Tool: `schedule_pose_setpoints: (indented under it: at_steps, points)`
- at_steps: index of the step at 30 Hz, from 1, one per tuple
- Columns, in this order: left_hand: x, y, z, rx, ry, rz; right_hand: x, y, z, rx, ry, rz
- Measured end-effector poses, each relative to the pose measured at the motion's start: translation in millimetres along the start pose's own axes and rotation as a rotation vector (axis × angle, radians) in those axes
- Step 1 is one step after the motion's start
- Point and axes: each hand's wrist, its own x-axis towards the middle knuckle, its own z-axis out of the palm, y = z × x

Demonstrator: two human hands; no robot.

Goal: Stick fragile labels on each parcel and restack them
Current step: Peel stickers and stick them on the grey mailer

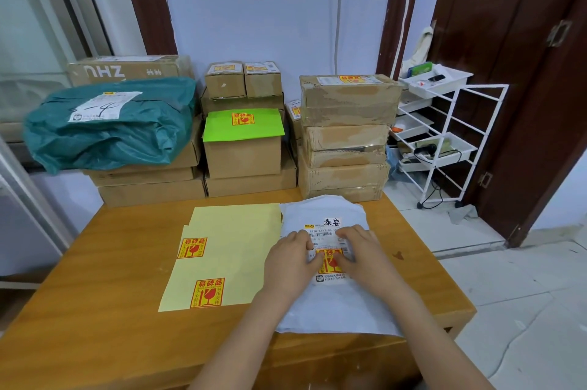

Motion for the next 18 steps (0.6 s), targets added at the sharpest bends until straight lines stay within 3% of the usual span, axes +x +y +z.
schedule_pose_setpoints:
  at_steps: [10,18]
  points:
    - [-10,-4,-3,-0.138,-0.002,0.032,-2,3,0,-0.022,0.033,-0.027]
    - [-17,-8,-1,-0.131,-0.046,0.064,-17,10,-3,0.078,-0.078,-0.030]
